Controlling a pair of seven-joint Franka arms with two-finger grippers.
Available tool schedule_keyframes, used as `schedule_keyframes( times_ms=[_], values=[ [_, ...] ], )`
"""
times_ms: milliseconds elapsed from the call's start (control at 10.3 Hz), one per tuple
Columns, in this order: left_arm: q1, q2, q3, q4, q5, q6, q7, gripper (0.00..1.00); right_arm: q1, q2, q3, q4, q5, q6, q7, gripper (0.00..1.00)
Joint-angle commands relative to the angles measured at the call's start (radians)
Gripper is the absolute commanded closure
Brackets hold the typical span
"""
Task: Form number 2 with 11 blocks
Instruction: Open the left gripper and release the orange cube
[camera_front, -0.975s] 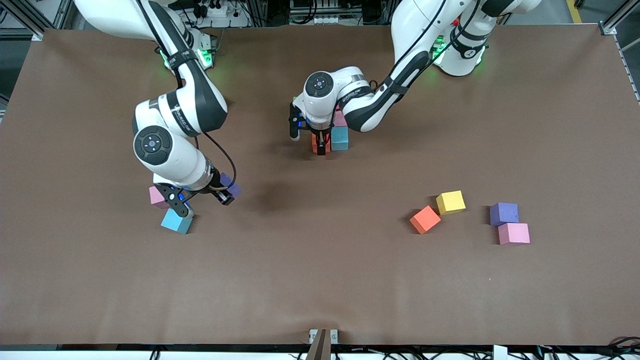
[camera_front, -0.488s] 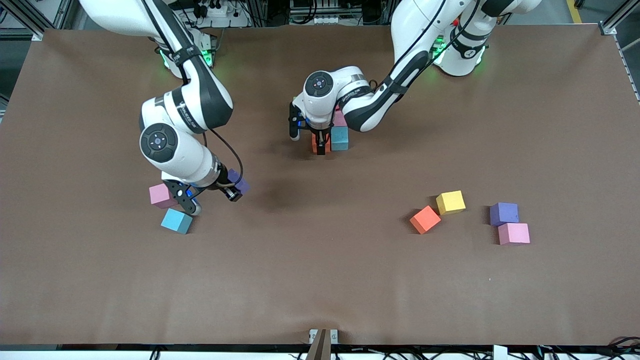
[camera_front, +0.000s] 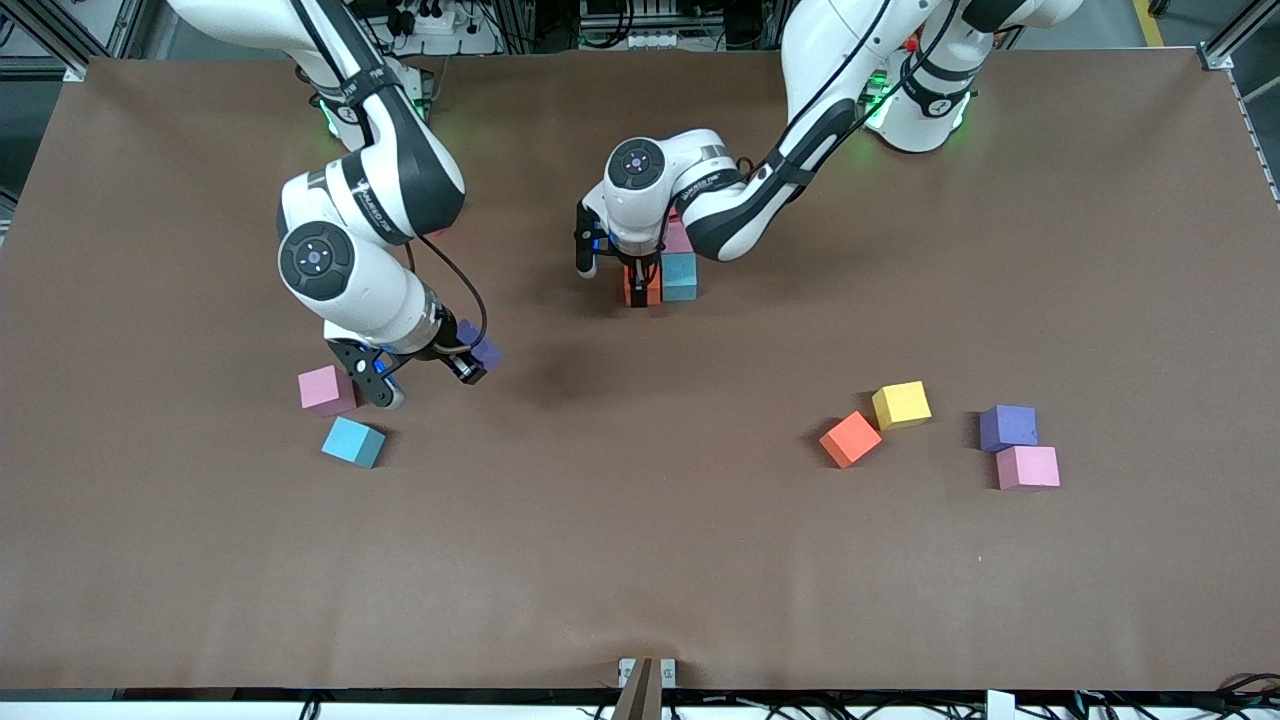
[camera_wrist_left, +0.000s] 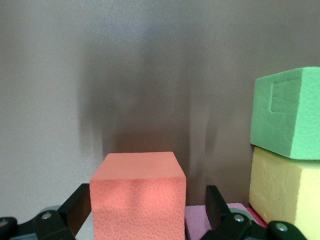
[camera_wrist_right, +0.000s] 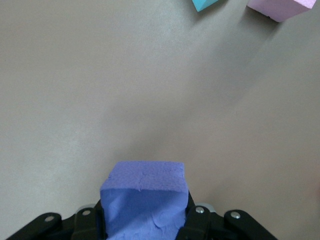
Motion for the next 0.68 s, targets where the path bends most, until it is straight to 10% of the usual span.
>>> schedule_keyframes(
  times_ms=[0,585],
  values=[
    [0.016,-0.028,-0.027,-0.011,0.017,-0.019,-0.001,0.00,0.001,-0.033,0.001,-0.034,0.020,0.006,0.012,1.00],
    [0.130,-0.048,-0.128,-0.008,0.008,-0.068,0.033,0.00,0.010,-0.033,0.001,-0.037,0.031,0.009,0.046,1.00]
  ],
)
